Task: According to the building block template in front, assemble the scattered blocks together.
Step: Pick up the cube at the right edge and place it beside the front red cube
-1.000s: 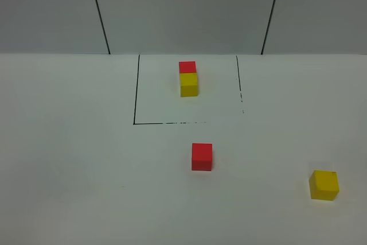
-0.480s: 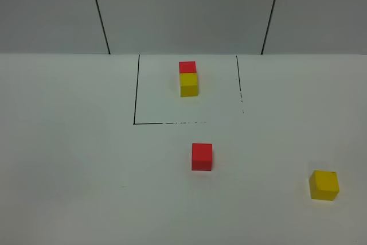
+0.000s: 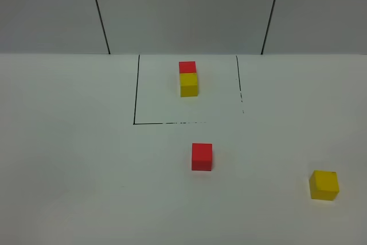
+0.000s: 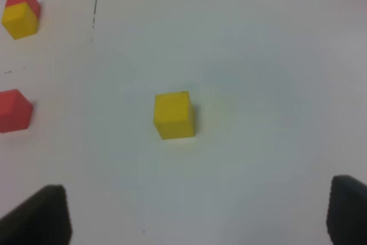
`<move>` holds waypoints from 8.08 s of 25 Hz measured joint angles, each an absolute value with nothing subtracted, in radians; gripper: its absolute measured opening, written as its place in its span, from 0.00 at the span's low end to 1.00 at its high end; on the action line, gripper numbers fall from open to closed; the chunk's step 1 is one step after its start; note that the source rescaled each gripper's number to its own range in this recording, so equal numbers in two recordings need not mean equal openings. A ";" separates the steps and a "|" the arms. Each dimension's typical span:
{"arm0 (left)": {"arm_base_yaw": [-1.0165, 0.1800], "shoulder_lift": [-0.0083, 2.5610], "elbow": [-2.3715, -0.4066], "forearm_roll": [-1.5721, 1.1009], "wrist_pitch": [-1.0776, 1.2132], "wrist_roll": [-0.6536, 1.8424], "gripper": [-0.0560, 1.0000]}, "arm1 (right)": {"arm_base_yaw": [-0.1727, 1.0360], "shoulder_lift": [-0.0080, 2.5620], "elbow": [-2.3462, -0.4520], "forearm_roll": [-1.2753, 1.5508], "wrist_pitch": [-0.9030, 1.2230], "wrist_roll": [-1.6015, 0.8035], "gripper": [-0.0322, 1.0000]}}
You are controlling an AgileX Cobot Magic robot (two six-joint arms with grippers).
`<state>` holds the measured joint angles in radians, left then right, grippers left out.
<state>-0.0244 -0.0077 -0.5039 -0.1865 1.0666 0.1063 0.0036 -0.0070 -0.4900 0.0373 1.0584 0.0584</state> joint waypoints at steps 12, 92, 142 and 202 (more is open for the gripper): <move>-0.024 -0.008 -0.504 -0.187 1.067 0.107 0.47 | 0.004 -0.007 -0.490 0.037 1.058 0.059 0.79; -0.024 -0.008 -0.504 -0.187 1.069 0.107 0.46 | 0.166 1.876 -0.930 0.043 0.576 0.027 1.00; -0.024 -0.008 -0.504 -0.187 1.069 0.107 0.46 | 0.402 1.946 -1.427 -0.178 1.036 -0.864 0.04; -0.024 -0.008 -0.504 -0.187 1.069 0.107 0.46 | 0.531 2.276 -1.637 0.006 0.940 -1.142 0.04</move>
